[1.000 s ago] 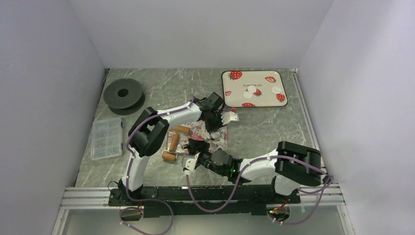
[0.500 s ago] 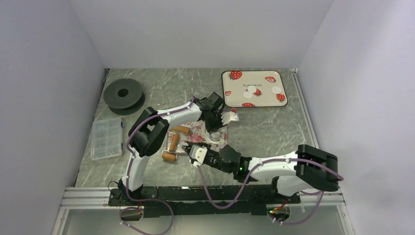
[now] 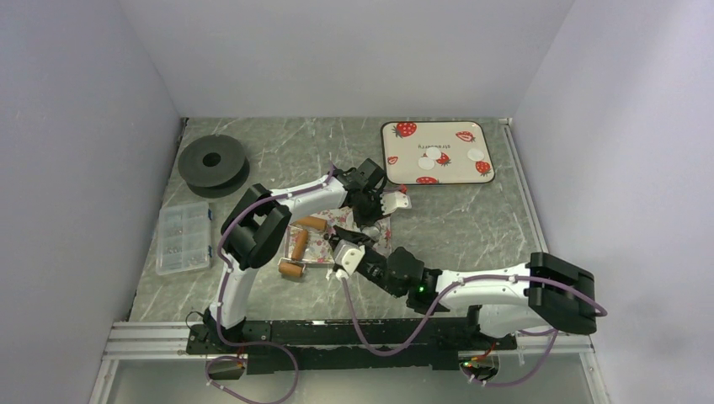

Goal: Roll out the dumpling wrappers from the dough
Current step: Remove the dumpling wrapper from the work surface.

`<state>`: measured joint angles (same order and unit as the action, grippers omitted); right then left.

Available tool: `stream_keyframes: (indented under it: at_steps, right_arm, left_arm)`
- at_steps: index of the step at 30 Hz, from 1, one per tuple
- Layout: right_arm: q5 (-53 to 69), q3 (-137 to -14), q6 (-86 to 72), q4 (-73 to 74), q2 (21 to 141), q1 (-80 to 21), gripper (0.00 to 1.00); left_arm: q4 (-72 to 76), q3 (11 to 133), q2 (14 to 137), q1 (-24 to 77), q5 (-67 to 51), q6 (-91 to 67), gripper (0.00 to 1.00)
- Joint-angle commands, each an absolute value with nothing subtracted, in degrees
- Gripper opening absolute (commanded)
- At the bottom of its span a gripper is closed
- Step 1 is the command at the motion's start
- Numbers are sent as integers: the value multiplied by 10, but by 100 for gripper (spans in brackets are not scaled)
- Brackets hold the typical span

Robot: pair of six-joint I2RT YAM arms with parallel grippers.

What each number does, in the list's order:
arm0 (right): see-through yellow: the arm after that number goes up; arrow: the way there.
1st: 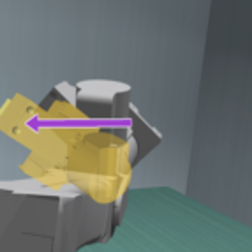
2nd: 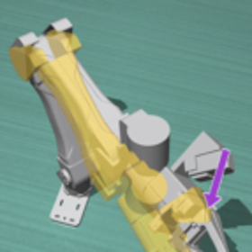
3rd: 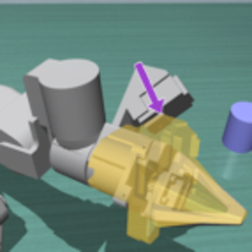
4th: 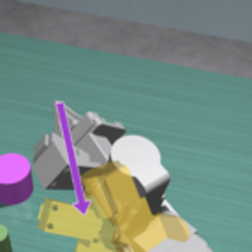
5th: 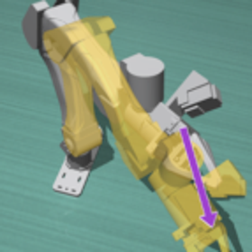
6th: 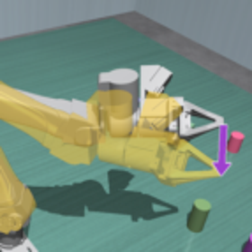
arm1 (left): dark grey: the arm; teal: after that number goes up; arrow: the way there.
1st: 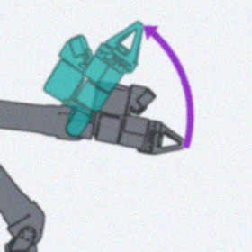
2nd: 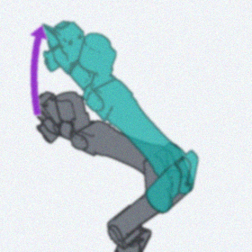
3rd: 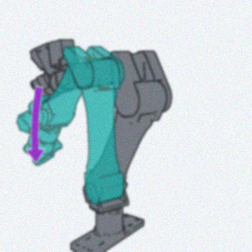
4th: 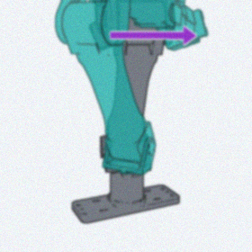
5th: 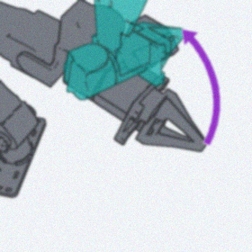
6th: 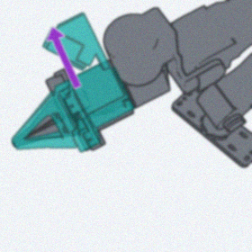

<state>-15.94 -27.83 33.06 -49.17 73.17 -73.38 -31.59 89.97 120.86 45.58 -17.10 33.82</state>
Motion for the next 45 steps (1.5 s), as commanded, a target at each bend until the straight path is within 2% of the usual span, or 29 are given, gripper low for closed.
stream_keyframes:
  at_steps: [1, 11, 28, 32, 36, 39, 45]
  right_arm:
    - [-227, -307, 428, -554, 743, -733, 0]
    - [-184, -280, 408, -538, 780, -704, 0]
    - [-186, -248, 455, -486, 836, -701, 0]
    - [-135, -249, 396, -442, 811, -700, 0]
    - [-27, -262, 289, -375, 752, -683, 0]
    - [36, -252, 222, -392, 716, -667, 0]
    - [62, -242, 167, -432, 694, -654, 0]
  left_arm:
    - [-339, 879, 1243, 466, -184, 341, 0]
    - [-344, 883, 1247, 466, -187, 341, 0]
    - [-345, 881, 1244, 466, -188, 343, 0]
    - [-343, 880, 1243, 466, -186, 344, 0]
    - [-343, 880, 1243, 466, -185, 345, 0]
    - [-340, 878, 1242, 466, -184, 345, 0]
    - [-338, 876, 1241, 466, -182, 342, 0]
